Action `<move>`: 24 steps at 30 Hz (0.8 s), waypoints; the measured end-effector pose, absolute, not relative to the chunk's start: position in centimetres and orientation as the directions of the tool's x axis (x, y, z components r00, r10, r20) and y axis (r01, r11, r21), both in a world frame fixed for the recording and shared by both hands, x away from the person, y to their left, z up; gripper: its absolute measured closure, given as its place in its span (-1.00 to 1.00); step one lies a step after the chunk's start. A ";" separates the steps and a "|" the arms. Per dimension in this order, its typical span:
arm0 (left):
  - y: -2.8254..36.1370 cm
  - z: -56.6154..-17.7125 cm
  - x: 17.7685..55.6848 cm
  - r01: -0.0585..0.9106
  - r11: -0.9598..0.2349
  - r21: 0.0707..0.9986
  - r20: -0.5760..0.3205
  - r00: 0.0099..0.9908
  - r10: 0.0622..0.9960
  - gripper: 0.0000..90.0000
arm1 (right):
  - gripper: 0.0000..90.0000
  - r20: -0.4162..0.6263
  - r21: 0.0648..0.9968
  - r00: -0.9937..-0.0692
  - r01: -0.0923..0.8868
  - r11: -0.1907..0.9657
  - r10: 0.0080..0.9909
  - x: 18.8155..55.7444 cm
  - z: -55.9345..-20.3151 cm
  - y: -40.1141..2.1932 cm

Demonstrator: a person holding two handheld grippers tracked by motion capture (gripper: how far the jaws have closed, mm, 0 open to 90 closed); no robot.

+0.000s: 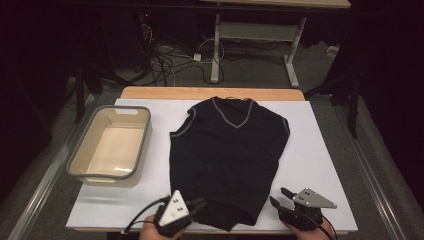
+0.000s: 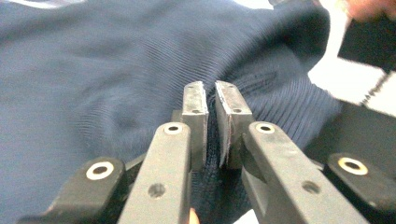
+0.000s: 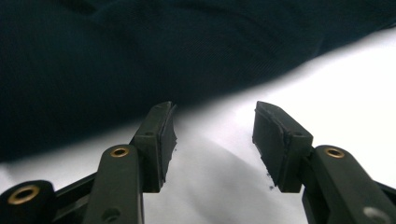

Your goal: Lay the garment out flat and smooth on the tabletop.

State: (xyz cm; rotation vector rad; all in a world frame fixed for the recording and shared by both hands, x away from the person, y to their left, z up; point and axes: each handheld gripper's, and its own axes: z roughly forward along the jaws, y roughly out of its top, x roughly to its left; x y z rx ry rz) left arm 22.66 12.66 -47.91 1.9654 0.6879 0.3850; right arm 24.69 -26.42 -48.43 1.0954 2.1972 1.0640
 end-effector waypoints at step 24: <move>18.4 -50.3 26.2 0.419 -0.279 0.864 -0.088 0.671 0.736 0.79 | -0.04 -0.139 0.763 -0.691 0.383 0.522 0.709 27.1 -48.3 -17.2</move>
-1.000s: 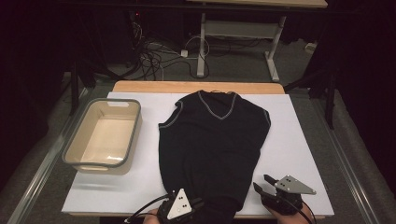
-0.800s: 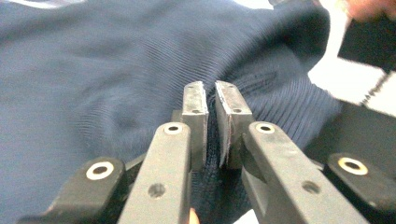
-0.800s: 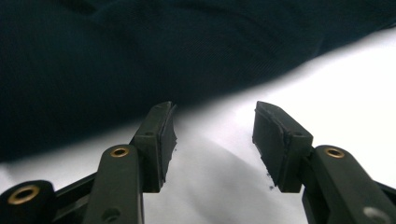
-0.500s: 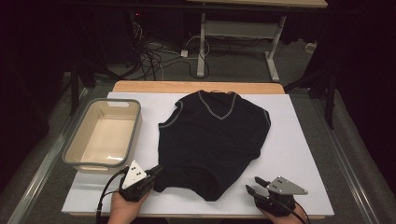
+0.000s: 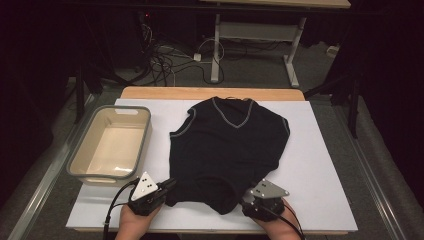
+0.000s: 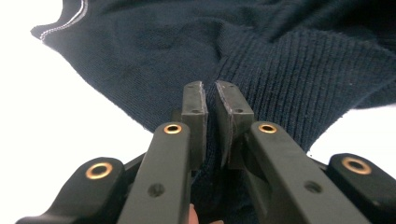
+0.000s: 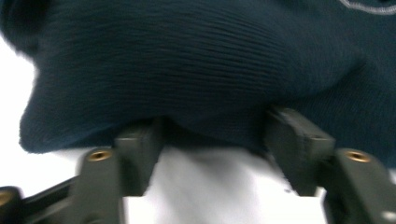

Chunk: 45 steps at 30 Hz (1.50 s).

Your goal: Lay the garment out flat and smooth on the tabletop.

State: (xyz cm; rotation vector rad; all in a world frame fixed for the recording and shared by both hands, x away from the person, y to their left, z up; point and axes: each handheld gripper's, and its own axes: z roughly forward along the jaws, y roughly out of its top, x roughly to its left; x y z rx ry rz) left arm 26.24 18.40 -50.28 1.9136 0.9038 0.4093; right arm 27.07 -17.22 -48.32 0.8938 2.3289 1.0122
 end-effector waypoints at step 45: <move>19.7 -50.4 25.9 0.386 -0.178 0.905 -0.162 0.700 0.695 0.77 | 0.50 -0.132 0.735 -0.689 0.415 0.537 0.712 34.0 -48.9 -11.4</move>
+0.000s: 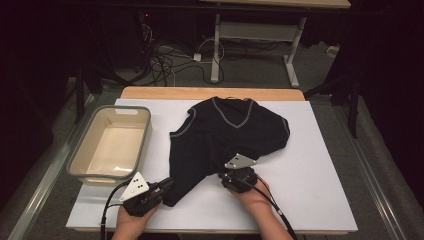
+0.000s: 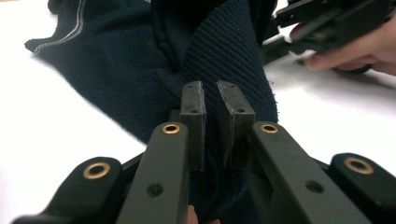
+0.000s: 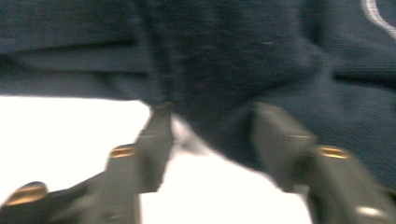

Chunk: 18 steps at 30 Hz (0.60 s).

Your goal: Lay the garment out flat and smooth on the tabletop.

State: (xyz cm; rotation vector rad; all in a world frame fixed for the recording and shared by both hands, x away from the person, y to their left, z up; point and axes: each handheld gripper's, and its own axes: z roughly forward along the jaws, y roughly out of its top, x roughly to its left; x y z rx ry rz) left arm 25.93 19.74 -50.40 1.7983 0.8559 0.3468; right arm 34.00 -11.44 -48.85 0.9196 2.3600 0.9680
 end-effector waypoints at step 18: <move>19.8 -50.3 25.2 0.350 -0.171 0.921 -0.145 0.715 0.684 0.79 | 0.99 -0.148 0.830 -0.556 0.380 0.408 0.818 26.2 -46.9 -27.0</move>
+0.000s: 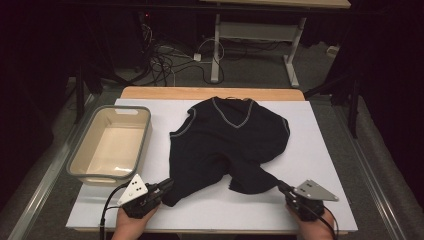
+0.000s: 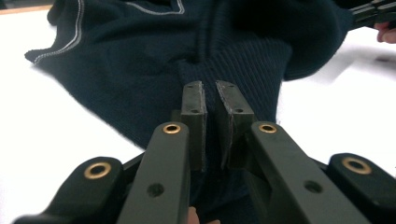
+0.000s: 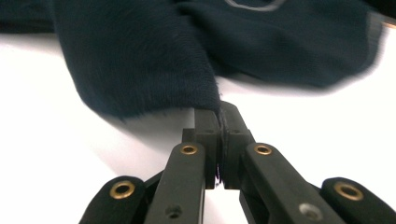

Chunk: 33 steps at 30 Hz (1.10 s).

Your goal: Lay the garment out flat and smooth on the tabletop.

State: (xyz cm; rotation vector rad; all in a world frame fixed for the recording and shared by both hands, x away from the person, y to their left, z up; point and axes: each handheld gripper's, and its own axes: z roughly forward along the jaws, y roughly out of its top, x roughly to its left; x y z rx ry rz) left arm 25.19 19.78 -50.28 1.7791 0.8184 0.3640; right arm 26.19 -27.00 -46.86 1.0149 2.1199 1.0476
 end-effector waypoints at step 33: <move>9.6 -51.1 19.4 0.279 -0.565 0.777 0.053 0.865 0.500 0.11 | 0.46 -0.069 0.880 -0.446 0.394 0.265 0.892 22.4 -45.4 -33.5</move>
